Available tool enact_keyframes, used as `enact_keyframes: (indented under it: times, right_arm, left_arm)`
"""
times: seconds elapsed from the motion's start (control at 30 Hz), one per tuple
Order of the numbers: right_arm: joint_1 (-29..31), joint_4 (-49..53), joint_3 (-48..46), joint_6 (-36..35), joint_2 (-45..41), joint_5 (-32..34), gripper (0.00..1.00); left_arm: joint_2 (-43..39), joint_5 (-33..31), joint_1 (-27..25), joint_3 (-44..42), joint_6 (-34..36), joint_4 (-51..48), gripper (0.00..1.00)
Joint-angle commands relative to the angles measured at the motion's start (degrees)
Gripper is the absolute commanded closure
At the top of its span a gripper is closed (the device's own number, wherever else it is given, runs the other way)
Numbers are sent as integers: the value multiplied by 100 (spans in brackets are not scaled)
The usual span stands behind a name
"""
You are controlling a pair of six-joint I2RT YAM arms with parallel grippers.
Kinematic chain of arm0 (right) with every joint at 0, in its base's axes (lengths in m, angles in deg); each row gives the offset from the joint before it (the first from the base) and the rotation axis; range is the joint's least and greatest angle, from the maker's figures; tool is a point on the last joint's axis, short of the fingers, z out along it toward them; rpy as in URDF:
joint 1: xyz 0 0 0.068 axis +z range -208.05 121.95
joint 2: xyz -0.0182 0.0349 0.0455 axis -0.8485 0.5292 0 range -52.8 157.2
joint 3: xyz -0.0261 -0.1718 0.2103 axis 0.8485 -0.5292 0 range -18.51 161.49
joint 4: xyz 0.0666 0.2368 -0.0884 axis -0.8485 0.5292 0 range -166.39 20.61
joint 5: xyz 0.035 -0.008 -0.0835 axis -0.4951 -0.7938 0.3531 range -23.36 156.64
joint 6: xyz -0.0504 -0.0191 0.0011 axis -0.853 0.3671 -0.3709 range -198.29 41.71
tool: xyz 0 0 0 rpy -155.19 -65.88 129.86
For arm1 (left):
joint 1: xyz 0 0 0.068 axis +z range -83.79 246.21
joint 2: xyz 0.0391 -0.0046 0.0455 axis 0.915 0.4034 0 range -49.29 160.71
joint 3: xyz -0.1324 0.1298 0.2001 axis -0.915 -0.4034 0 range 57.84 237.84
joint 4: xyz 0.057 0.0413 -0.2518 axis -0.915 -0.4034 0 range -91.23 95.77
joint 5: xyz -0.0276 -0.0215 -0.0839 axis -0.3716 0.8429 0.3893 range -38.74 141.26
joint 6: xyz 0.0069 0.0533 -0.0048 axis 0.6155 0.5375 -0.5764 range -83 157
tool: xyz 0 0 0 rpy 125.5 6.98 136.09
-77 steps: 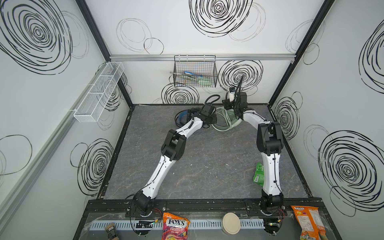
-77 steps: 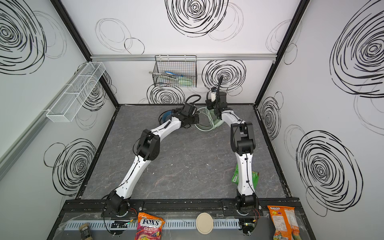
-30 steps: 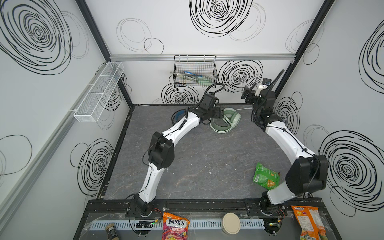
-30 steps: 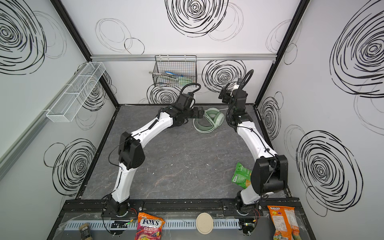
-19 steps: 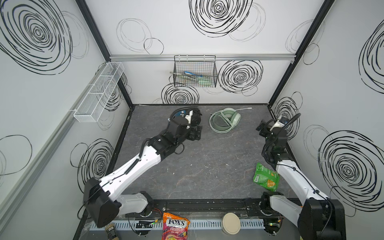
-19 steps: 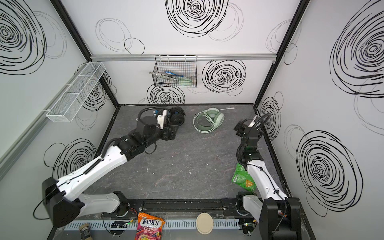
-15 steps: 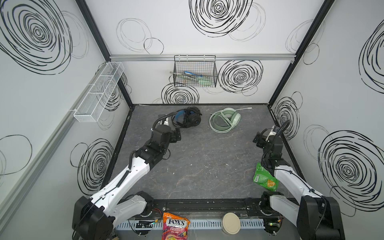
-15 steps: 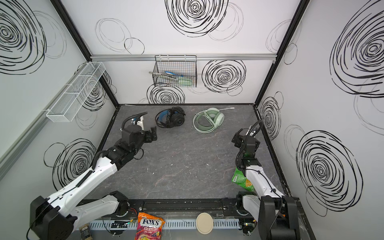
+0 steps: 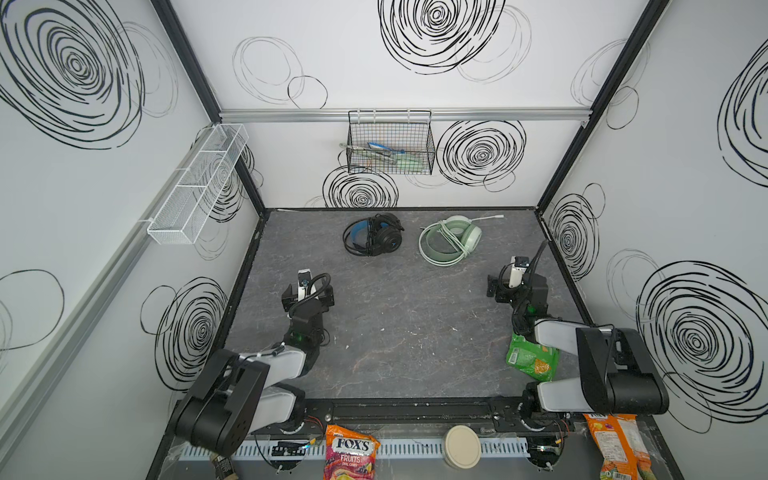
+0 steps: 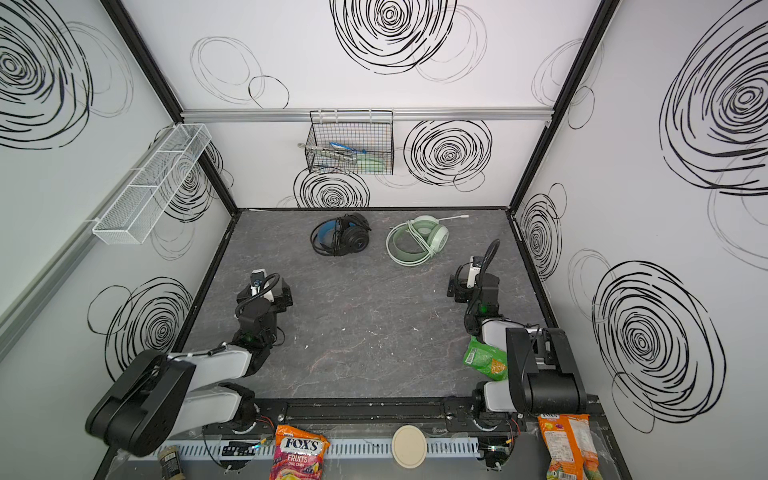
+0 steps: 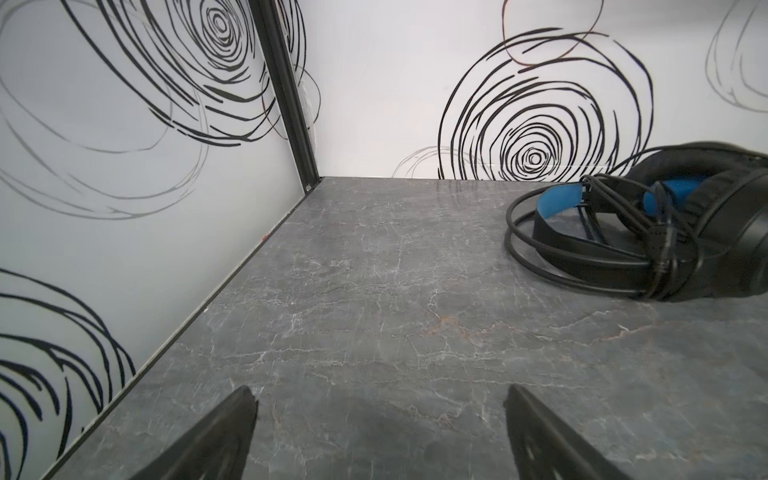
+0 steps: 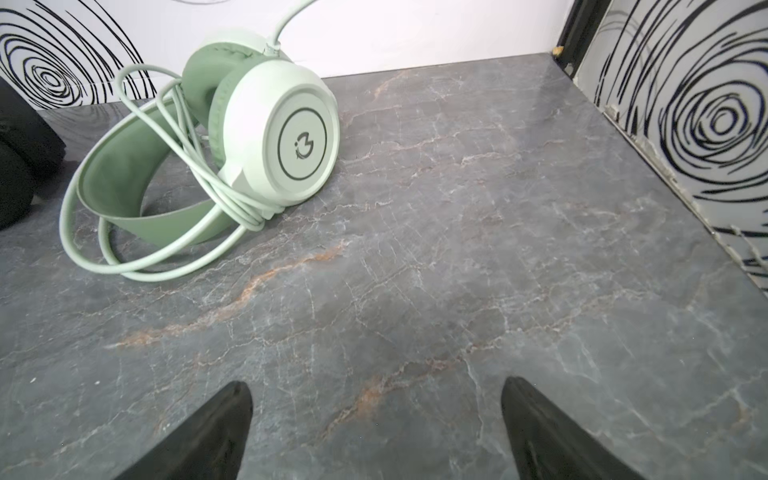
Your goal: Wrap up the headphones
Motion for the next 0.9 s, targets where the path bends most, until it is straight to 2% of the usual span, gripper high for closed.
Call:
enact_keyframes:
  times: [0.0, 0.03, 0.07, 0.1, 0.13, 0.17, 0.2, 0.27, 0.37, 0.7, 0.8, 0.87]
  right_arm:
    - [-27, -456, -129, -276, -285, -170, 3]
    - [12, -636, -226, -392, -331, -281, 3]
    - [63, -757, -264, -481, -326, -351, 3]
    - [87, -949, -279, -518, -271, -406, 3]
    - [83, -1206, -300, -425, -186, -439, 3]
    - [61, -1567, -399, -355, -47, -462, 3]
    - [48, -1997, -572, -240, 129, -171, 3]
    - [-135, -2978, -905, 7, 462, -17, 3]
    - [-147, -2468, -656, 150, 478, 149, 3]
    - [-111, -2412, -601, 141, 519, 266, 3]
    - [-97, -2420, -613, 132, 503, 289, 3]
    - [-87, -2461, -651, 124, 475, 309, 3]
  left_arm:
    - [482, 524, 319, 90, 255, 1657, 4]
    - [682, 899, 596, -10, 110, 2138, 4]
    - [679, 1358, 813, -40, -68, 2007, 4]
    - [769, 1490, 896, -82, -152, 2052, 4]
    - [990, 1576, 940, -153, -105, 2592, 4]
    - [956, 1615, 932, -134, -99, 2489, 4]
    - [828, 1598, 902, -52, -101, 2139, 4]
    - [898, 1455, 824, -28, -34, 2217, 4]
    - [921, 1452, 801, -38, -12, 2260, 4]
    - [943, 1462, 813, -44, 11, 2306, 4]
    - [905, 1847, 994, 66, -98, 2021, 4]
    - [912, 1765, 944, 26, -62, 2138, 4]
